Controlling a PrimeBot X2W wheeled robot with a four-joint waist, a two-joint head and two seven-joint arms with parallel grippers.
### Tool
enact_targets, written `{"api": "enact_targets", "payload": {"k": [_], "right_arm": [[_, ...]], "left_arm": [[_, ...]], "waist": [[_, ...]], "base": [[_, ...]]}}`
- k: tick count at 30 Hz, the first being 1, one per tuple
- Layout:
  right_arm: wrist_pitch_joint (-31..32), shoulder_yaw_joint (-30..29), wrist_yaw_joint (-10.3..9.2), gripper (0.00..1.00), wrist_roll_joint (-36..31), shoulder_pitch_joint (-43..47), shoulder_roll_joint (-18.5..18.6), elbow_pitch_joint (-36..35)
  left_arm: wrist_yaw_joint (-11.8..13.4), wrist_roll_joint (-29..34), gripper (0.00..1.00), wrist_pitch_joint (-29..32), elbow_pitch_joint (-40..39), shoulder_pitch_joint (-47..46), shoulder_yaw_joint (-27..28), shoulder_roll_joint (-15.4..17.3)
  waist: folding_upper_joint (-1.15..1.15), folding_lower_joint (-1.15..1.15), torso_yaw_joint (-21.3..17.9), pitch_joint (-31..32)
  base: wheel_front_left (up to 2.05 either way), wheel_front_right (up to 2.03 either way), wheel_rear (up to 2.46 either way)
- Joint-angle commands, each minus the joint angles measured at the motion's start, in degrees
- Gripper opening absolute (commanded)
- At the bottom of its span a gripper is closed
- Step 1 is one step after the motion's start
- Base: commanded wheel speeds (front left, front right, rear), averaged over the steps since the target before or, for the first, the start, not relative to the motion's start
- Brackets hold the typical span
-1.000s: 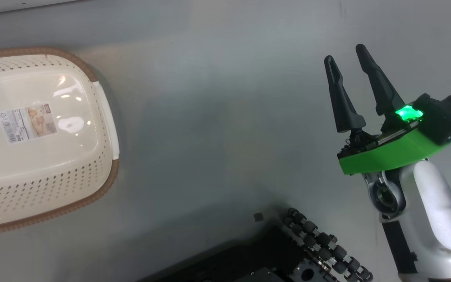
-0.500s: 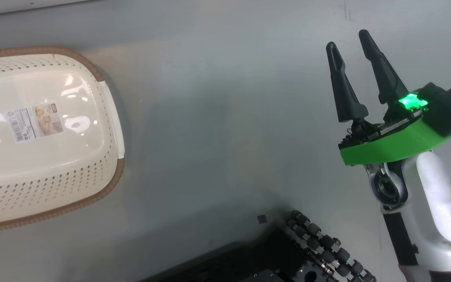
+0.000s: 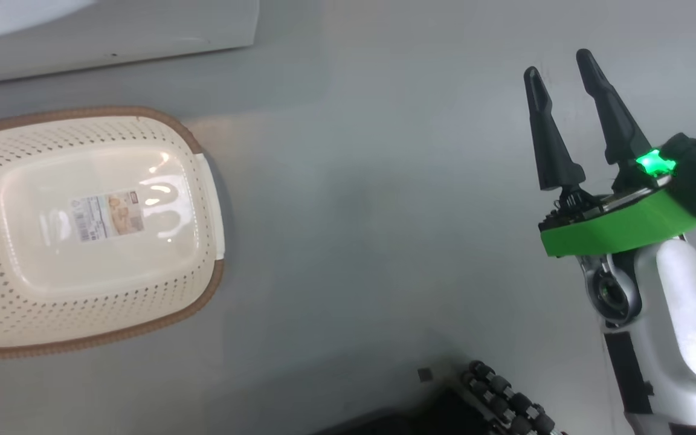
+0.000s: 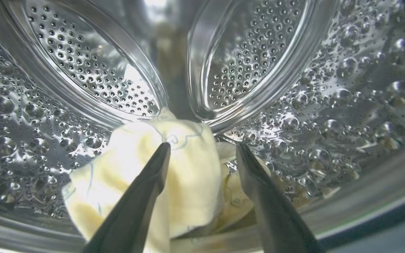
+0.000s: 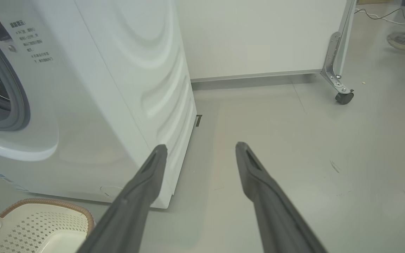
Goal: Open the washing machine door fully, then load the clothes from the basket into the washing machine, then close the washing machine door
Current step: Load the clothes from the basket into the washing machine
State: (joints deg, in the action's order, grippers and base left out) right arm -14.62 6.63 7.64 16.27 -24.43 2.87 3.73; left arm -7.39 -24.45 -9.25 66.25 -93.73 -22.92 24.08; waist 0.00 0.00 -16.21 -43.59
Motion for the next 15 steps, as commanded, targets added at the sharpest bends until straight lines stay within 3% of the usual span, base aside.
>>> {"api": "enact_targets", "payload": {"k": [1,4,15], "right_arm": [[-0.4,-0.1,-0.15,1.00,-0.9,2.9,0.0,-1.4],[-0.4,-1.4,-0.15,1.00,-2.8,4.4,0.0,-1.1],[-0.4,-1.8,-0.15,1.00,-4.6,10.2,1.4,0.5]], "left_arm": [[-0.1,-1.8,1.00,-0.7,-2.8,1.4,-0.9,2.2],[-0.1,-5.9,1.00,-0.9,-6.9,8.7,-5.6,2.4],[-0.1,-17.7,1.00,-4.1,-18.5,29.3,-11.5,4.0]], "waist": [[0.00,0.00,1.8,3.6],[0.00,0.00,3.6,8.1],[0.00,0.00,9.3,22.6]], "base": [[0.00,0.00,0.00],[0.00,0.00,0.00],[0.00,0.00,0.00]]}}
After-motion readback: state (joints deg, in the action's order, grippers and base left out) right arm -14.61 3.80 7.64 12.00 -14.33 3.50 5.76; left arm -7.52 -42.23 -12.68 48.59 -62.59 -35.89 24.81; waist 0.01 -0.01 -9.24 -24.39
